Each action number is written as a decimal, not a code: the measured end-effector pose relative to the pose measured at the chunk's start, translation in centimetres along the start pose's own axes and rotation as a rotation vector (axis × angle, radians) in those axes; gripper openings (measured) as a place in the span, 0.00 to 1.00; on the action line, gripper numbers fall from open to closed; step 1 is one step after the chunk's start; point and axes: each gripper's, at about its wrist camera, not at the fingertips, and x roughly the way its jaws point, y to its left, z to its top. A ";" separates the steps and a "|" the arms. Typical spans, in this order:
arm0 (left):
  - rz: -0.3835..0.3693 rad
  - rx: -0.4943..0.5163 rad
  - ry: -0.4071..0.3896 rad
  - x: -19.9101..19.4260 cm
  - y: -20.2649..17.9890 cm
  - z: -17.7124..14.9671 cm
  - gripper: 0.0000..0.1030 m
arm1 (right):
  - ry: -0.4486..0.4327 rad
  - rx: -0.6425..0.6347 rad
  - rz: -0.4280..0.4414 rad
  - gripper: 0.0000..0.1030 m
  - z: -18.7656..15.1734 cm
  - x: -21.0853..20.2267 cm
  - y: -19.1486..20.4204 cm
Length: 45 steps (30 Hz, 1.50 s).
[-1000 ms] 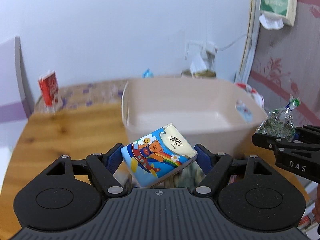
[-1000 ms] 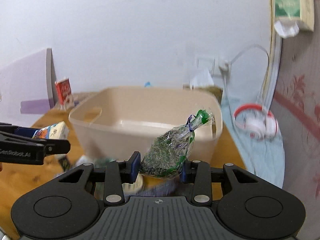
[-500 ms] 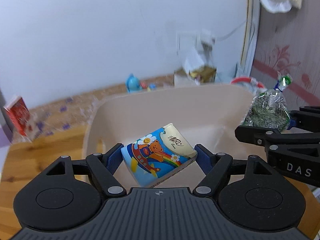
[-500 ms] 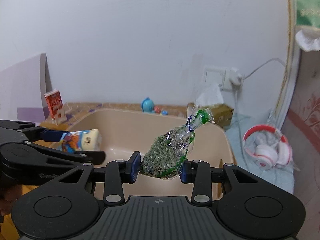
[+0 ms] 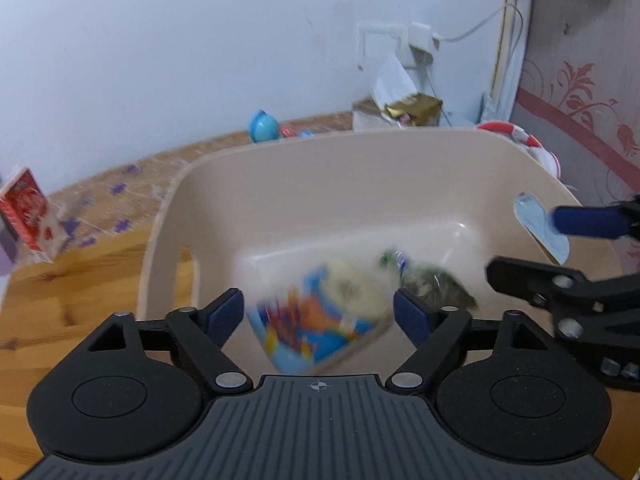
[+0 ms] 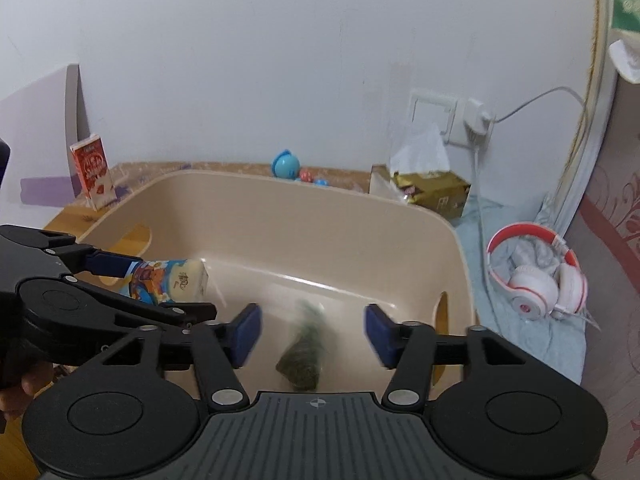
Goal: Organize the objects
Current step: 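Carry the card box with the left tool into the bin while the right tool drops the herb bag in, then grasp the small star-printed box with the left tool while the right tool grasps the yellow-topped black box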
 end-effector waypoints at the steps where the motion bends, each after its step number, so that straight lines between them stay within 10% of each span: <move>1: 0.002 0.001 -0.018 -0.8 0.1 -0.1 0.83 | -0.014 0.002 -0.005 0.77 0.0 -0.6 0.0; 8: 0.003 0.008 -0.113 -5.5 1.0 -0.7 0.89 | -0.100 0.003 -0.039 1.00 -0.5 -5.5 0.2; 21: 0.005 -0.004 -0.084 -8.7 4.0 -4.9 0.90 | -0.072 0.026 -0.098 1.00 -4.3 -8.9 0.4; 45: -0.061 -0.062 0.093 -3.9 9.6 -11.3 0.89 | 0.149 0.068 -0.153 1.00 -10.4 -2.0 -1.9</move>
